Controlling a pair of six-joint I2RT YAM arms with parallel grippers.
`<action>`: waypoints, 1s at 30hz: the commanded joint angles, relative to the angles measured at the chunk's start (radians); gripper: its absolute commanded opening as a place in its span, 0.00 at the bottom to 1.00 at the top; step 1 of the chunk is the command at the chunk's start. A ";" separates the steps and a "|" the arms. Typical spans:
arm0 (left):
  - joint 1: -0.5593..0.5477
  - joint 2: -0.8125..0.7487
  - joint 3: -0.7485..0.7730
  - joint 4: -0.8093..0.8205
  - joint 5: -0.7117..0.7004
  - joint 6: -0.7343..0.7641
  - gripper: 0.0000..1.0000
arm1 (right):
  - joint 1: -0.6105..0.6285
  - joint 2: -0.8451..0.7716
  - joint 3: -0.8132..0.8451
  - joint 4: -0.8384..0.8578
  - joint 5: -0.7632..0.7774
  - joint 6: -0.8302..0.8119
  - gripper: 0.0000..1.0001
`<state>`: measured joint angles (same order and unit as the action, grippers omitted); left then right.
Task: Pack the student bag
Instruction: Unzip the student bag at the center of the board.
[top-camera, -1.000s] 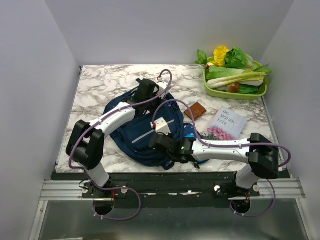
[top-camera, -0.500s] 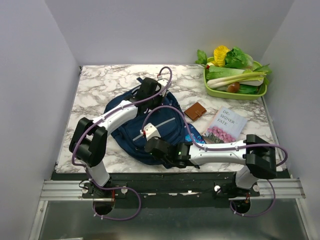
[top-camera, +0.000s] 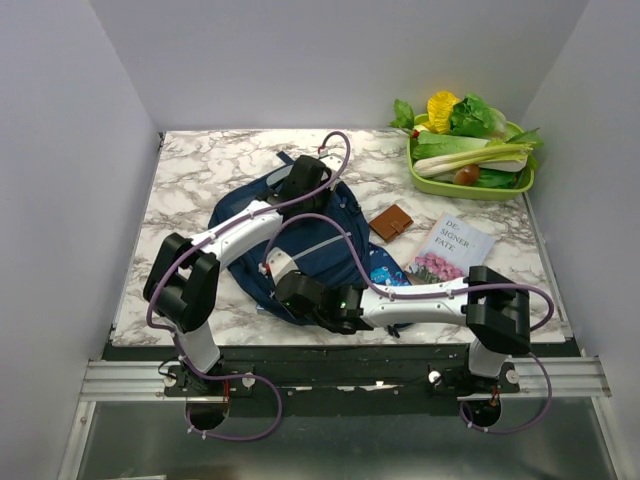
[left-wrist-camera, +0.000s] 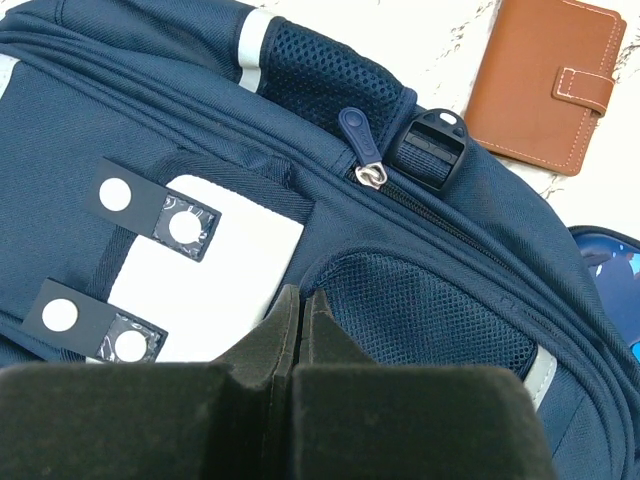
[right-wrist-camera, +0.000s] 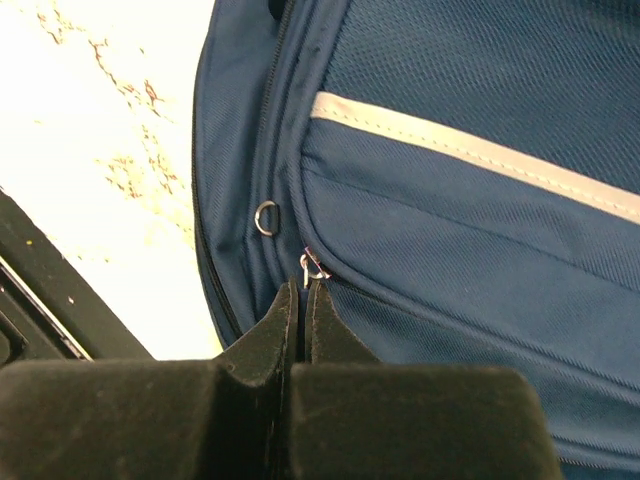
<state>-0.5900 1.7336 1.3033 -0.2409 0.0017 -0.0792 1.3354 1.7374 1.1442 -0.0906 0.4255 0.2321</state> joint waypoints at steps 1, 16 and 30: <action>-0.025 0.007 0.073 0.215 -0.088 -0.042 0.00 | 0.039 0.065 0.055 0.127 -0.125 -0.023 0.01; 0.002 -0.058 0.090 0.057 -0.016 0.136 0.56 | 0.015 -0.283 -0.184 0.112 0.070 0.059 0.72; -0.001 -0.256 -0.071 -0.127 0.391 0.274 0.89 | -0.355 -0.734 -0.428 -0.067 0.084 0.292 0.72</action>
<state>-0.5884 1.5089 1.2987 -0.2687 0.1562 0.1295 1.0405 1.0851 0.7414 -0.0845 0.4885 0.4416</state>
